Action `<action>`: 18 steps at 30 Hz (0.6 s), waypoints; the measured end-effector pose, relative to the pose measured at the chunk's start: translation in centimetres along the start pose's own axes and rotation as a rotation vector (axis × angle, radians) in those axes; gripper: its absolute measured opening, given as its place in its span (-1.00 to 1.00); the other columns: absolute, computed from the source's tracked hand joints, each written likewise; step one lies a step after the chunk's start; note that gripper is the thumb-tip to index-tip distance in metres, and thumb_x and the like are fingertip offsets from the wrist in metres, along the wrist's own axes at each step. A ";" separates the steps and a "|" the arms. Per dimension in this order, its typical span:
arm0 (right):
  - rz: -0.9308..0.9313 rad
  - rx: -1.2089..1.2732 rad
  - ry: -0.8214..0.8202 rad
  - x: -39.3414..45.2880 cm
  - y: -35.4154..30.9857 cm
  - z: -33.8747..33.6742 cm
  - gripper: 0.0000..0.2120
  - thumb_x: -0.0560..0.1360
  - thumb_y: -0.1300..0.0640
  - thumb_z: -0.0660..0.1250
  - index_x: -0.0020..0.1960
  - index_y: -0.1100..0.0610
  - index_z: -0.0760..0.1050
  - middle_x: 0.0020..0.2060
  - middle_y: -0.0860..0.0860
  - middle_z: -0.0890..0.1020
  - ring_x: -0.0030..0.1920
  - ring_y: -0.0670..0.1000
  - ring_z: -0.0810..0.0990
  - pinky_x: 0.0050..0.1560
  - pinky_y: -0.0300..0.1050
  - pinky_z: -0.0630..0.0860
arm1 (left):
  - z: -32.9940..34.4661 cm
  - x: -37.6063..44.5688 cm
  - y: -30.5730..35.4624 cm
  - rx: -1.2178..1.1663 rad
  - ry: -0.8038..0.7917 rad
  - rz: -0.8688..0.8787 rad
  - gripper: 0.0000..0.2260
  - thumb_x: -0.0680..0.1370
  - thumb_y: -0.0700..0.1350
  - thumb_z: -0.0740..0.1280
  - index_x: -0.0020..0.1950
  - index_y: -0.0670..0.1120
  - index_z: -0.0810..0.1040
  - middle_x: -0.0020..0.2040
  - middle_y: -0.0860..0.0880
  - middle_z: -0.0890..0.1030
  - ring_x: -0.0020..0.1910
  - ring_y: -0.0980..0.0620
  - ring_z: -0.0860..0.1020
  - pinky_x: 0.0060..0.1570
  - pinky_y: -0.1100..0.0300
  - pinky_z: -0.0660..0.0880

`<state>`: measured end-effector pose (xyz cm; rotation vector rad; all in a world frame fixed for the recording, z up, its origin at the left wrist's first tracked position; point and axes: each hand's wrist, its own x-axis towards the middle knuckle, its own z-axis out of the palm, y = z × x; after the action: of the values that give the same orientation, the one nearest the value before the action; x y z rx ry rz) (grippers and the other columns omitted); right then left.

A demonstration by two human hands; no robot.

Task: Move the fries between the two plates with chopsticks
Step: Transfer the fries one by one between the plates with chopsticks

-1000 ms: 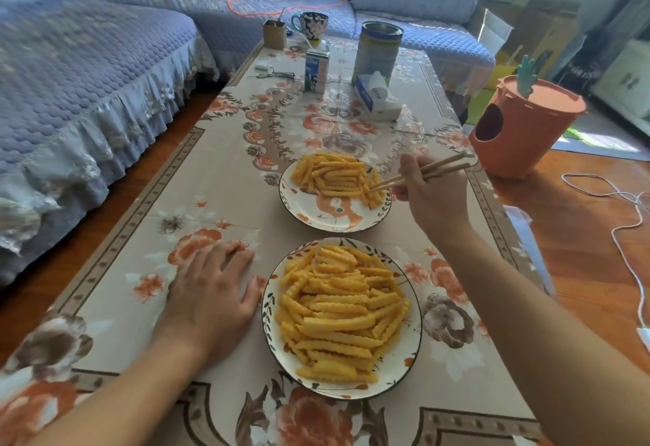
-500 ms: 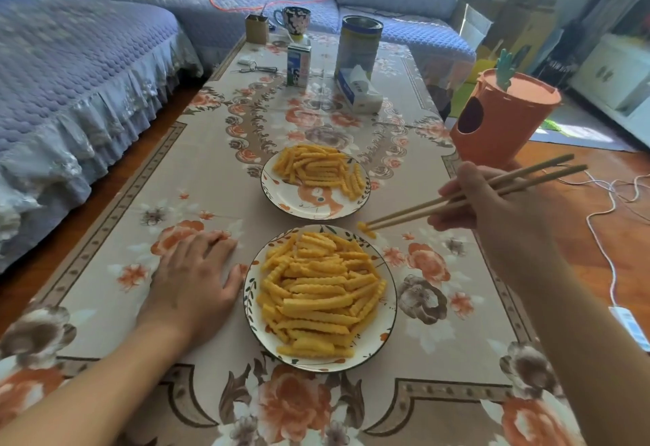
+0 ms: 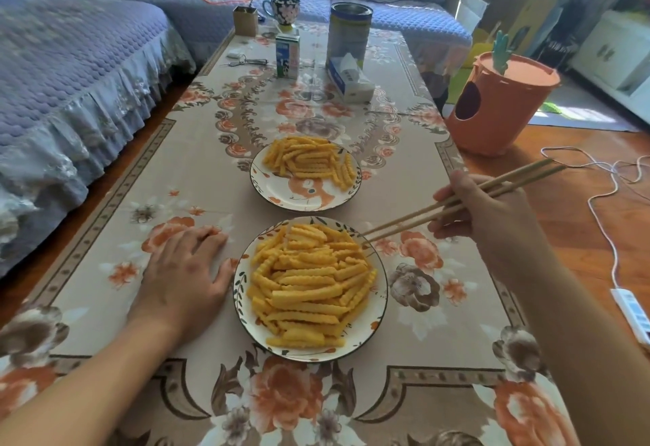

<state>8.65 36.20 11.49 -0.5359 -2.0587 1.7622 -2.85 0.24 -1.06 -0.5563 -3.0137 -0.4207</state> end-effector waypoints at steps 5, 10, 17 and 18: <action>0.010 0.123 0.114 1.0 0.9 0.7 -0.67 0.64 -0.01 0.27 -0.04 0.25 0.60 -0.30 0.16 0.69 -0.23 0.20 0.74 -0.19 -0.03 0.72 | 0.0 0.0 -0.1 0.011 0.002 0.007 -0.47 0.57 0.21 0.08 0.46 0.04 0.46 0.44 -0.01 0.43 0.48 -0.06 0.28 0.50 -0.11 0.22; -0.126 -0.026 0.148 2.9 1.6 5.6 -0.71 0.67 0.03 0.28 -0.05 0.21 0.62 -0.26 0.19 0.70 -0.26 0.18 0.74 -0.18 0.06 0.72 | 0.1 0.0 -0.1 0.010 0.014 0.021 -0.49 0.56 0.21 0.09 0.43 0.03 0.48 0.42 -0.02 0.46 0.46 -0.08 0.31 0.47 -0.12 0.26; -0.297 -0.267 0.195 5.3 2.2 11.2 -0.70 0.66 -0.07 0.28 -0.24 -0.14 0.57 -0.41 0.00 0.68 -0.37 -0.01 0.72 -0.23 0.22 0.67 | 0.0 0.0 -0.2 0.003 0.020 0.022 -0.52 0.56 0.20 0.11 0.41 0.06 0.48 0.40 0.00 0.46 0.44 -0.06 0.31 0.46 -0.11 0.26; -0.295 -0.283 0.210 5.4 2.2 11.4 -0.68 0.65 -0.09 0.26 -0.27 -0.16 0.56 -0.42 -0.02 0.68 -0.37 0.01 0.71 -0.23 0.23 0.67 | 0.0 0.0 -0.2 0.002 0.019 0.023 -0.52 0.56 0.20 0.11 0.40 0.07 0.47 0.39 0.01 0.46 0.44 -0.07 0.32 0.46 -0.11 0.27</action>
<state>-1.74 29.61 7.84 -0.4460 -2.1206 1.2065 -2.93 0.03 -1.14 -0.5831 -2.9861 -0.4195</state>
